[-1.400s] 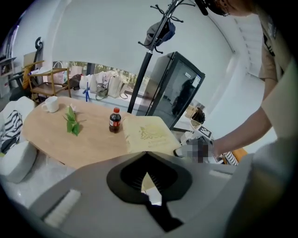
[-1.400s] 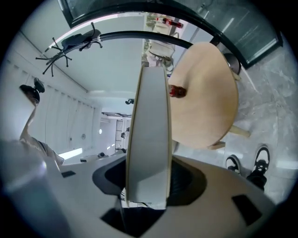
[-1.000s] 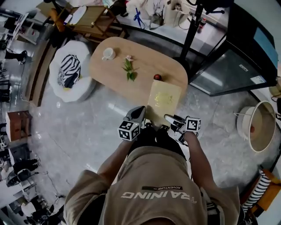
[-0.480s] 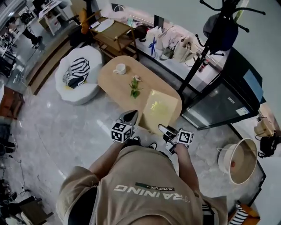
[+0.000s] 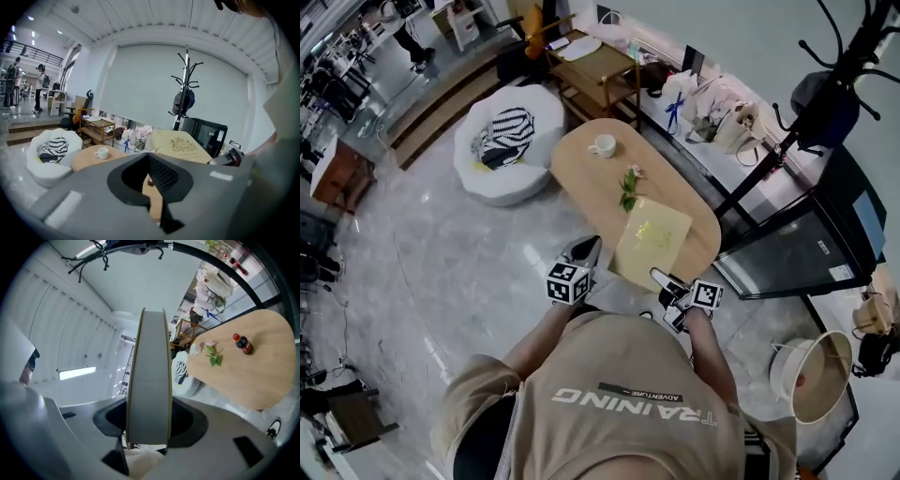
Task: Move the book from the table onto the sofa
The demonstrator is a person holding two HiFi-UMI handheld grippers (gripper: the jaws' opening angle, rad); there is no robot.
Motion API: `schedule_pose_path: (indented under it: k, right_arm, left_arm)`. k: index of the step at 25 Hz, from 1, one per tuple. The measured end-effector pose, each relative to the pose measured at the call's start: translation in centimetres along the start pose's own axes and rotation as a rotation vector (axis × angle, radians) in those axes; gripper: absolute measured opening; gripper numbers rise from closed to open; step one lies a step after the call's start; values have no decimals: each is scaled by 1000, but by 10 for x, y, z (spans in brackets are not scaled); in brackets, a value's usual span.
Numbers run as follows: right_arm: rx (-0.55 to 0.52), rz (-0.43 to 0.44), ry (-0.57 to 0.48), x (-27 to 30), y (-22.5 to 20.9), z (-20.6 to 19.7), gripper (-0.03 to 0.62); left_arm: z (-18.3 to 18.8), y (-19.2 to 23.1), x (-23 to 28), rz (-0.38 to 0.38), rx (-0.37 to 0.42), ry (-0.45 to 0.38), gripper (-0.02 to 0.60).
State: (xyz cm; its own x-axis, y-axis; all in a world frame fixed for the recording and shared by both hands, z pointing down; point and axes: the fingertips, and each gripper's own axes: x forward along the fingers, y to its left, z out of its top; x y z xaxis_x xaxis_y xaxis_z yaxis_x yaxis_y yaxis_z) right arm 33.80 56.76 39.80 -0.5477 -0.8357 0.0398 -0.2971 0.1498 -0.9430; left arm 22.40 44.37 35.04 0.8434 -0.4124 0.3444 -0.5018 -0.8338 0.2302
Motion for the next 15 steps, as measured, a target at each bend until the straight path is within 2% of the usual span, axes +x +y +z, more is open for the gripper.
schedule_pose_path:
  k: [2,4,8,11,15]
  right_arm:
    - [21,5,20,18,1,-1,224]
    - [-9,21,55,42,11,-4,224]
    - [-46,57,119,98,30,-12,224]
    - [-54,89,151,133,38,-14,224]
    - [-7,66,157,171,26,-22,224]
  left_arm:
    - [-1,19,-13,27,-9,-13,-2]
    - [-2,42,-30,59,-14,-16,-2]
    - [3,98,-62,151,22,-21,-2]
    - [7,133,-75,201,-10,-33,-2]
    - [4,173,-91,229,-57,-36,-2]
